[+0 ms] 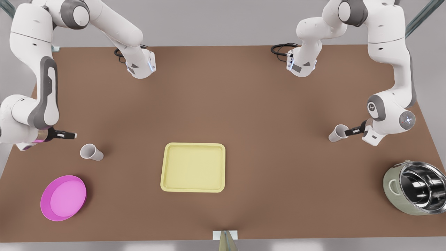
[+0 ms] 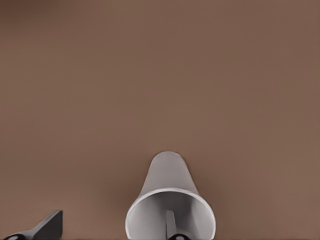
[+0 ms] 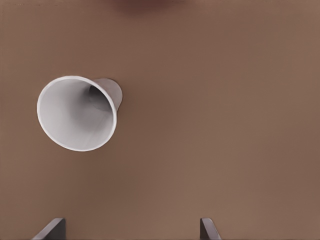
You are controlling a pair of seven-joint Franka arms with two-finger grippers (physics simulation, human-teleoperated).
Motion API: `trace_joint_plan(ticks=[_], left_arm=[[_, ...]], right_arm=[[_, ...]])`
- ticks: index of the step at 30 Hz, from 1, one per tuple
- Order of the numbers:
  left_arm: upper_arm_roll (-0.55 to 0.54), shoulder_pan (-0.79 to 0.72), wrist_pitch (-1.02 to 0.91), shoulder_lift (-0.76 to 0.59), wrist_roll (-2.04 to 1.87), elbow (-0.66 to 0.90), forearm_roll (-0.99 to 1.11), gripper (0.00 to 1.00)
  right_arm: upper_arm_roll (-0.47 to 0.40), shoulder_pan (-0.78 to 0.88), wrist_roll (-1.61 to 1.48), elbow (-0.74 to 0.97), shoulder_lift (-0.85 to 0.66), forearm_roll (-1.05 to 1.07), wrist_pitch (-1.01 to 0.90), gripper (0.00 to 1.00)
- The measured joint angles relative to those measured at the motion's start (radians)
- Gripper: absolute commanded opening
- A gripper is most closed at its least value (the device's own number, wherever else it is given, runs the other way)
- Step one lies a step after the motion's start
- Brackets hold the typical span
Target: Use both arms to respectively pick up the white IKEA cups from the middle-left and middle-right positions, then place the white IKEA cups onto the middle-middle tray, ensuring that the cups remain upright and do not tip over
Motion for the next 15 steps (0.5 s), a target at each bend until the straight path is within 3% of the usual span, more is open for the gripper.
trace_joint_plan(ticks=[4, 7, 9, 15], left_arm=[[0.000, -0.001, 0.051, 0.016, 0.027, -0.037, -0.014, 0.98], [0.000, -0.002, 0.071, 0.023, 0.042, -0.043, -0.017, 0.42], [-0.002, -0.004, 0.081, 0.027, 0.048, -0.042, -0.032, 0.27], [-0.005, -0.011, 0.093, 0.029, 0.059, -0.041, -0.086, 0.24]], right_arm=[[0.011, 0.002, -0.014, -0.028, 0.053, 0.006, 0.134, 1.00], [0.011, 0.003, -0.023, -0.029, 0.100, 0.006, 0.216, 1.00], [0.011, 0.002, -0.028, -0.031, 0.121, 0.005, 0.258, 1.00], [0.011, 0.001, -0.040, -0.033, 0.172, 0.003, 0.336, 1.00]])
